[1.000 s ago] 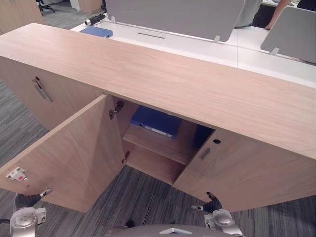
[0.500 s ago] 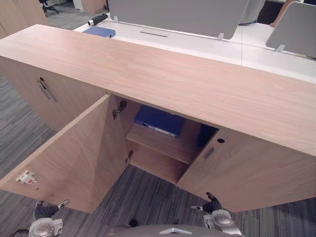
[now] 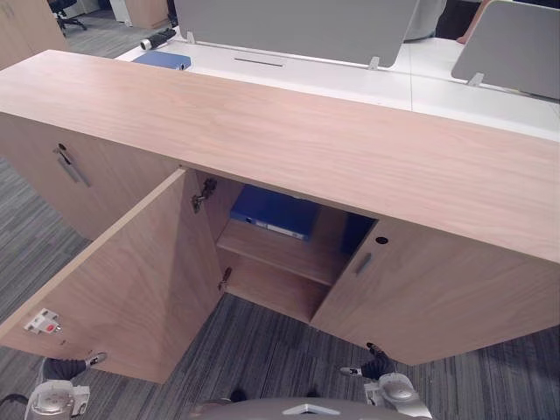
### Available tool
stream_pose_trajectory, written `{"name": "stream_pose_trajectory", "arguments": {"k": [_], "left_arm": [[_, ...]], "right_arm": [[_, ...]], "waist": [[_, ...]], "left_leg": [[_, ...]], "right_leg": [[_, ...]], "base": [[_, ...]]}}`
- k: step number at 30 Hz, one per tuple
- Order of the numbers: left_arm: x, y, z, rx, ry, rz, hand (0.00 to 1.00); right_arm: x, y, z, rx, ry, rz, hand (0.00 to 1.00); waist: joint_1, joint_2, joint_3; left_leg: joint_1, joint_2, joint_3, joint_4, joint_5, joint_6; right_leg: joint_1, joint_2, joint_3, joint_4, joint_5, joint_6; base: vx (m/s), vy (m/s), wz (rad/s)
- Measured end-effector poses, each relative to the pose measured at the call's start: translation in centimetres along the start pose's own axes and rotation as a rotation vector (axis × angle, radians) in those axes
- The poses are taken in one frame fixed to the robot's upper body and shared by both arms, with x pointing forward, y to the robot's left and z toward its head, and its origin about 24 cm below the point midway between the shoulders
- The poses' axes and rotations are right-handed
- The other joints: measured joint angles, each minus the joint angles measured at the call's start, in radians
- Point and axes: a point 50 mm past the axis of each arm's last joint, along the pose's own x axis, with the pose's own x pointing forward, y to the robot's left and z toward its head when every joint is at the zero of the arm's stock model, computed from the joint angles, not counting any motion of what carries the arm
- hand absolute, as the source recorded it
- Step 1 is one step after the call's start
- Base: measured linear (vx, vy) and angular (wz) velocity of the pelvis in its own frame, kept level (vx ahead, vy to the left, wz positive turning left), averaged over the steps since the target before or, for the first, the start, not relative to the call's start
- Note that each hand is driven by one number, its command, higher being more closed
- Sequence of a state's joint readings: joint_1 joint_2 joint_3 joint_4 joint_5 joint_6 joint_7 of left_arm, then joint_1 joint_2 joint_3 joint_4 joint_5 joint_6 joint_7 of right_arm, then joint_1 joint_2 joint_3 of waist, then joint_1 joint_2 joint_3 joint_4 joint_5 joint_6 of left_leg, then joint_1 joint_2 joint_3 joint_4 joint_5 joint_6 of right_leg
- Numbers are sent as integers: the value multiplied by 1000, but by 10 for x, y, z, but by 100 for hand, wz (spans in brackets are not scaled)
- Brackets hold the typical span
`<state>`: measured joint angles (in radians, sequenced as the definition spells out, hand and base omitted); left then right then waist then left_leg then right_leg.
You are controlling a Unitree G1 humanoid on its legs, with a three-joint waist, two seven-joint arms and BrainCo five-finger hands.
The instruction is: Walk over to the cabinet, pick up the folder, carry it to the office cabinet, place the folder inside the office cabinet, then close the office cabinet door
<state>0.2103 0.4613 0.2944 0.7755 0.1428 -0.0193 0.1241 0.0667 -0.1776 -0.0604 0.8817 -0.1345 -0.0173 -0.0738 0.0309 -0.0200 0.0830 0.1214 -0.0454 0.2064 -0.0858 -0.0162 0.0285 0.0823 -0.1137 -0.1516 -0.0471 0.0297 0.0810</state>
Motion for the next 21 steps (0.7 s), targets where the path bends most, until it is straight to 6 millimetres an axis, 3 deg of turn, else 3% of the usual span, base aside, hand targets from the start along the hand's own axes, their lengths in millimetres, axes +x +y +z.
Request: {"name": "stream_pose_trajectory", "arguments": {"k": [5,15,21], "left_arm": [[-6,-22,-23,69,90,-86,0],[-27,-69,-36,65,114,-243,0],[-56,-121,-29,54,48,-477,0]], "right_arm": [[0,0,0,-1,2,-1,0],[0,2,0,8,-1,3,0],[-2,6,-5,46,18,-2,0]], "waist": [[-6,16,-6],[-17,20,-9],[-33,26,-14]], "left_leg": [[2,-2,39,0,-4,3],[1,-10,54,0,0,2],[-13,-20,66,0,-2,4]], "right_leg": [[-13,0,39,-5,14,2],[-23,-6,59,-8,34,4],[-55,-13,90,8,22,17]], "base": [[-27,13,-22],[-56,14,-5],[-49,34,-3]]}}
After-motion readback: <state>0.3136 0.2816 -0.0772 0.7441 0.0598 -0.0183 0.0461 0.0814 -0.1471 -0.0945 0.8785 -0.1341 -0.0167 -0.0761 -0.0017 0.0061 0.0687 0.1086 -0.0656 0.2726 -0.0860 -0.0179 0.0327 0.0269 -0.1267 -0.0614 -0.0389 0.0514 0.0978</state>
